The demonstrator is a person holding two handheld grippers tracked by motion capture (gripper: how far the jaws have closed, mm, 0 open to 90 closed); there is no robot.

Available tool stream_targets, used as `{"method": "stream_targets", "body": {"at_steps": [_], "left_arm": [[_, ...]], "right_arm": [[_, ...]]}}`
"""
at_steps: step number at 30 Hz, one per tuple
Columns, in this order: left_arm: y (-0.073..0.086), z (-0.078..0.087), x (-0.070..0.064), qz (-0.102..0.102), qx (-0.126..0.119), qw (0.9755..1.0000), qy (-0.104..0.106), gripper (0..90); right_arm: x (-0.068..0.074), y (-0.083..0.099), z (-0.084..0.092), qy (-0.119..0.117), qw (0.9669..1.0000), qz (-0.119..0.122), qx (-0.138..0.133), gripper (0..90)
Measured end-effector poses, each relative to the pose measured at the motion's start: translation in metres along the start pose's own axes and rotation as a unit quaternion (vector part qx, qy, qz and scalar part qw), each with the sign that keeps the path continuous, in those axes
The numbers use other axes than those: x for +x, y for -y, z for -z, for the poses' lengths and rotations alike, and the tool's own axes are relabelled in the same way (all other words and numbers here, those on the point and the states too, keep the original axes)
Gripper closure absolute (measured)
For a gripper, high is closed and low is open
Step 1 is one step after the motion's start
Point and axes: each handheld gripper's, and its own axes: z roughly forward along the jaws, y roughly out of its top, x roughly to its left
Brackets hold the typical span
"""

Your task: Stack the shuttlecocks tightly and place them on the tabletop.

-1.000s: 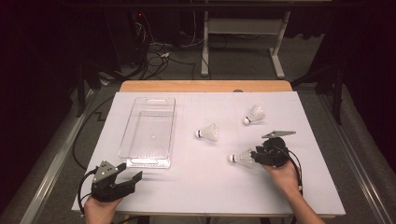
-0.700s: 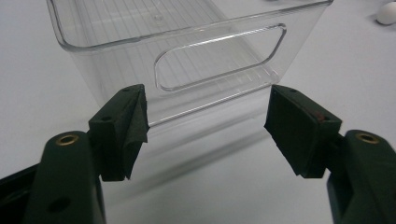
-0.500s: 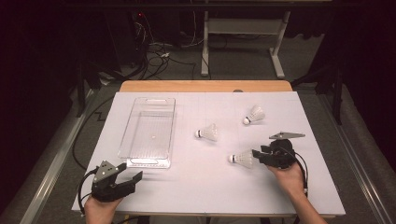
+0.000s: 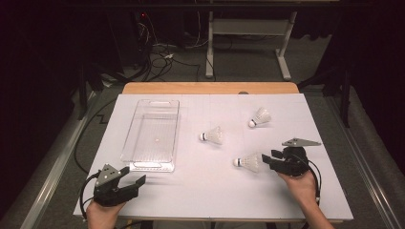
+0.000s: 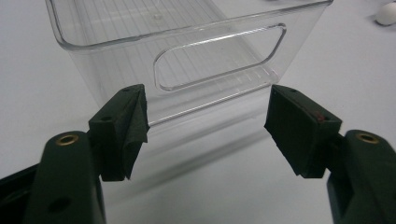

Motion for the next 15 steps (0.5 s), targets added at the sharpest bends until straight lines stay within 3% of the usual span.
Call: {"method": "stream_targets", "body": {"at_steps": [15], "left_arm": [[0.000, 0.000, 0.000, 0.000, 0.002, 1.0000, 0.000, 30.7]], "right_arm": [[0.005, 0.013, 0.015, -0.005, 0.9999, 0.004, -0.011, 54.0]]}}
